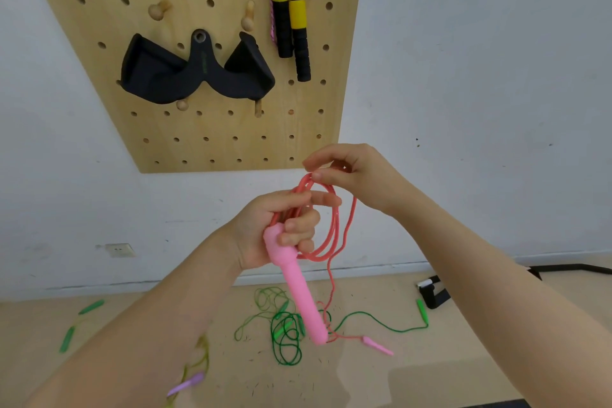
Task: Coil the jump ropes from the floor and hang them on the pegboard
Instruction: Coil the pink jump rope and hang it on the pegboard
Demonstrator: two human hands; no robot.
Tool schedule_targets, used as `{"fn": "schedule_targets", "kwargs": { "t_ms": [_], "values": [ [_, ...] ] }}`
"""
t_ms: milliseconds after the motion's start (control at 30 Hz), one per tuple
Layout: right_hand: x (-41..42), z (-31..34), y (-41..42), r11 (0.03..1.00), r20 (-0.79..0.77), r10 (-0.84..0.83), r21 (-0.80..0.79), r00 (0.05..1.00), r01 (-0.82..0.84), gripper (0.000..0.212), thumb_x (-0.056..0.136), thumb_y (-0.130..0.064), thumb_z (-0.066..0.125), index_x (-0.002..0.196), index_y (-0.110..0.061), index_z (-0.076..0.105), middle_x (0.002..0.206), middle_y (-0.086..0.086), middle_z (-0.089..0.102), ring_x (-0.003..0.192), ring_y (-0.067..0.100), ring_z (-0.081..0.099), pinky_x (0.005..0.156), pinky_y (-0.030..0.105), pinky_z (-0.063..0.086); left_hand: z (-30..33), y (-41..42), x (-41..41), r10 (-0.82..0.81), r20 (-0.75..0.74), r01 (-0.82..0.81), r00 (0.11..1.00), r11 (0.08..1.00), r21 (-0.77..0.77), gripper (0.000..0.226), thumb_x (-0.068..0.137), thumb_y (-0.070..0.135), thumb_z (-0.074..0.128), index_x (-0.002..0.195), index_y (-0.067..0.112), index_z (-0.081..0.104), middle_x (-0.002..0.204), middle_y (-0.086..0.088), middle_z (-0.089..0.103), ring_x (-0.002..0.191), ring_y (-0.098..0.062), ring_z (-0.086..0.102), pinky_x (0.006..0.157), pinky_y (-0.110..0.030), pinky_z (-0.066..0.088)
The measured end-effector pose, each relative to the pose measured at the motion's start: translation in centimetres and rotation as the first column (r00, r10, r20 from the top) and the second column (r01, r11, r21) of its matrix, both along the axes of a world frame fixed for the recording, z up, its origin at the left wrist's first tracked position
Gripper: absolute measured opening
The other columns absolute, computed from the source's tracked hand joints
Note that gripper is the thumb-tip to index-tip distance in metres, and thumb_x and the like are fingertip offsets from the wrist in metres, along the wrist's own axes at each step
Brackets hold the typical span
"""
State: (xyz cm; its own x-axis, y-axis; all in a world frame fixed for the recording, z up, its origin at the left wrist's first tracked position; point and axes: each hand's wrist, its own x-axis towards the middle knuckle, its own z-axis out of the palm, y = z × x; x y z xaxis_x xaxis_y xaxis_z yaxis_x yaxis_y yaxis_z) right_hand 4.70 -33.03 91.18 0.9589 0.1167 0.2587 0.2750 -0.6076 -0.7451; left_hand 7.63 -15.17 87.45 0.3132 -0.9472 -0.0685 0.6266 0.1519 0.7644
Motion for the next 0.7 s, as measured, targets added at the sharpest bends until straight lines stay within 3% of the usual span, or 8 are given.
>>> {"fn": "schedule_targets", "kwargs": {
  "t_ms": [100,233,300,400,467,567,633,700],
  "values": [
    [-0.2,-0.3,-0.3,0.988,-0.084,0.121,0.108,0.989,-0.112,0.015,0.091,-0.012,0.058,0.095,-0.023,0.068,0.089,-0.009,0.068,0.075,0.001,0.060,0.076,0.018,0.047,0.1,0.3,0.3,-0.144,0.049,0.143,0.988,0.989,0.033,0.033,0.082,0.026,0.064,0.106,0.004,0.067,0.041,0.008,0.047,0.030,-0.002,0.042,0.047,-0.020,0.045],
    [-0.2,-1.7,-0.5,0.963,-0.203,0.237,0.178,0.950,-0.202,0.023,0.097,-0.015,0.048,0.099,0.000,0.066,0.071,-0.001,0.059,0.061,0.003,0.049,0.060,0.018,0.038,0.3,0.2,0.5,-0.162,0.084,0.156,0.983,0.985,0.077,0.030,0.078,0.037,0.069,0.087,0.009,0.072,0.034,0.008,0.046,0.026,-0.002,0.041,0.043,-0.017,0.043],
    [0.0,-2.4,-0.5,0.944,-0.219,0.237,0.280,0.946,-0.172,0.037,0.094,-0.028,0.049,0.097,0.008,0.061,0.070,0.010,0.052,0.063,0.014,0.044,0.061,0.023,0.038,0.3,0.0,0.3,-0.143,0.064,0.145,0.988,0.989,-0.026,0.024,0.087,0.031,0.061,0.083,0.009,0.068,0.038,0.006,0.052,0.031,-0.004,0.049,0.048,-0.019,0.047],
    [0.6,-3.5,-0.7,0.933,-0.226,0.170,0.350,0.959,-0.083,0.046,0.092,-0.044,0.048,0.074,-0.003,0.057,0.057,-0.004,0.042,0.057,0.011,0.037,0.065,0.024,0.037,1.2,0.0,-0.3,-0.054,-0.077,0.031,0.996,0.963,-0.269,0.034,0.101,0.019,0.034,0.100,-0.004,0.059,0.056,-0.008,0.062,0.052,-0.017,0.065,0.067,-0.029,0.052],
    [0.8,-4.7,-1.1,0.955,-0.292,0.105,0.296,0.951,-0.015,0.045,0.092,-0.049,0.043,0.064,-0.016,0.056,0.054,-0.010,0.040,0.055,0.008,0.038,0.067,0.025,0.039,2.0,0.7,0.3,0.056,-0.183,-0.116,0.982,0.934,-0.339,0.039,0.102,0.017,0.029,0.114,-0.011,0.053,0.080,-0.024,0.067,0.068,-0.029,0.066,0.081,-0.039,0.050],
    [0.5,-6.9,-1.9,0.996,-0.468,0.004,0.080,0.884,0.038,0.045,0.098,-0.044,0.035,0.072,-0.016,0.059,0.059,-0.005,0.046,0.060,0.012,0.047,0.075,0.031,0.044,2.2,1.8,1.5,0.149,-0.240,-0.245,0.959,0.861,-0.445,0.045,0.103,0.021,0.023,0.129,-0.010,0.045,0.123,-0.032,0.055,0.116,-0.041,0.055,0.102,-0.050,0.039],
    [0.1,-7.2,-1.7,1.000,-0.625,-0.003,-0.013,0.780,-0.006,0.046,0.099,-0.046,0.030,0.089,-0.016,0.063,0.064,0.000,0.049,0.063,0.014,0.051,0.078,0.034,0.048,2.1,1.5,1.5,0.272,-0.183,-0.326,0.945,0.835,-0.444,0.043,0.101,0.022,0.029,0.124,-0.003,0.055,0.131,-0.026,0.053,0.126,-0.037,0.047,0.099,-0.055,0.041],
    [-0.1,-6.4,-0.8,0.991,-0.722,0.003,-0.092,0.692,-0.100,0.041,0.100,-0.045,0.028,0.090,-0.020,0.060,0.067,0.004,0.048,0.062,0.016,0.050,0.078,0.036,0.050,1.6,1.6,1.8,0.505,-0.030,-0.492,0.863,0.825,-0.277,0.036,0.093,0.024,0.038,0.106,0.011,0.069,0.127,-0.016,0.060,0.124,-0.030,0.052,0.089,-0.053,0.049]
  ]
}}
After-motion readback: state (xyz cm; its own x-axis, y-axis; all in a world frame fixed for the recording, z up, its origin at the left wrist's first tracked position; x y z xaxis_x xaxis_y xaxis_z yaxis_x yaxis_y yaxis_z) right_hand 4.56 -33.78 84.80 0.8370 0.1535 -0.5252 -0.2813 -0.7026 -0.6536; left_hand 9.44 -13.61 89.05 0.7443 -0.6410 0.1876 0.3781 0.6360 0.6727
